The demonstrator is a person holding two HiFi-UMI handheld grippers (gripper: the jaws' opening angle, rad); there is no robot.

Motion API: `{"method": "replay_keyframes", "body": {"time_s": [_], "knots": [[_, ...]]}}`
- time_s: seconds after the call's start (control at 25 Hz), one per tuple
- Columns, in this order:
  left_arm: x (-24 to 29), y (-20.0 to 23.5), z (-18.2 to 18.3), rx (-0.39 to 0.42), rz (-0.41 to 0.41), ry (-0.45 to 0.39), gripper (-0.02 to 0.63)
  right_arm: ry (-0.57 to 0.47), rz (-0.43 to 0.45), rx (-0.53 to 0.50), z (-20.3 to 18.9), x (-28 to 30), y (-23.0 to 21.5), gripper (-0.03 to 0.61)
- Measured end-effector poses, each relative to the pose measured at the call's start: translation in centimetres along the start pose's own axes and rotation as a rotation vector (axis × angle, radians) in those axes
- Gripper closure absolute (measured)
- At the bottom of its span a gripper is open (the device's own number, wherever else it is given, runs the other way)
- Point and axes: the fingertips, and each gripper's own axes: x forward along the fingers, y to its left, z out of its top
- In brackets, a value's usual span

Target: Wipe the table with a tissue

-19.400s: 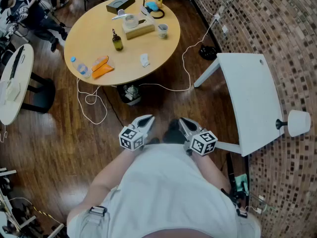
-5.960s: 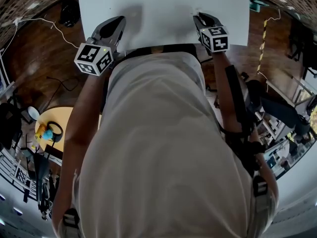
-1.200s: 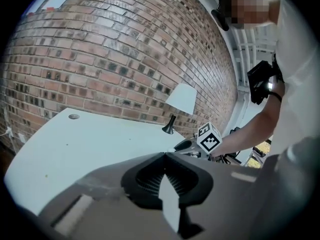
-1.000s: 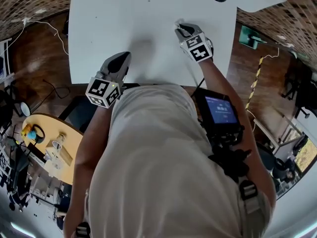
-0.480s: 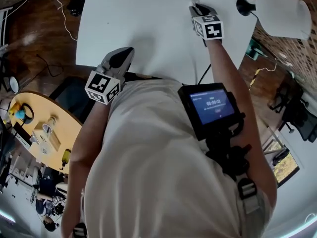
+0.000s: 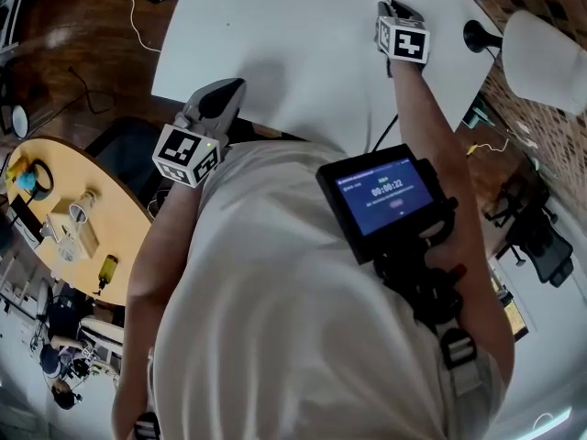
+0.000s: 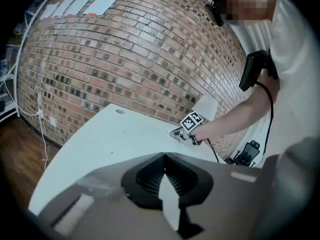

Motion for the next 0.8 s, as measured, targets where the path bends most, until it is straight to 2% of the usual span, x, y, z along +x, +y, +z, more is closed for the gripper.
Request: {"method": "replay_keyframes", "body": {"time_s": [0.08,0.16,0.32,0.48,0.6,0.64,0.68,0.8], "knots": [[-0.4,0.3,0.0,-0.001,0.007,-0.002,0.607,0.006,-0.015,-0.001,0.5,0.1,0.5,0.506],[-0.3,0.3,0.2,-0.002,0.014,-0.004,0.607,0.000,0.008,-0.033,1.5,0.5,1.7,0.507],[-0.5,0.6,0.4,-0.011,0.030,-0.011,0.607,-0.051,0.080,-0.147,3.7,0.7,7.7,0.512],[-0.7,1.1,0.8,-0.011,0.029,-0.025,0.607,-0.083,0.147,-0.244,3.2,-0.2,12.8,0.515],[-1.0,1.7,1.0,-0.010,0.029,-0.030,0.607,-0.095,0.247,-0.366,3.0,-0.8,14.6,0.511],[-1.0,1.7,1.1,-0.010,0.027,-0.032,0.607,-0.112,0.243,-0.377,3.1,-1.0,13.8,0.509],[-1.0,1.8,1.2,-0.009,0.025,-0.035,0.607,-0.129,0.206,-0.352,3.3,-1.2,12.0,0.509],[-0.9,2.0,1.3,-0.008,0.019,-0.037,0.607,-0.115,0.057,-0.145,2.3,-1.4,4.8,0.508]]}}
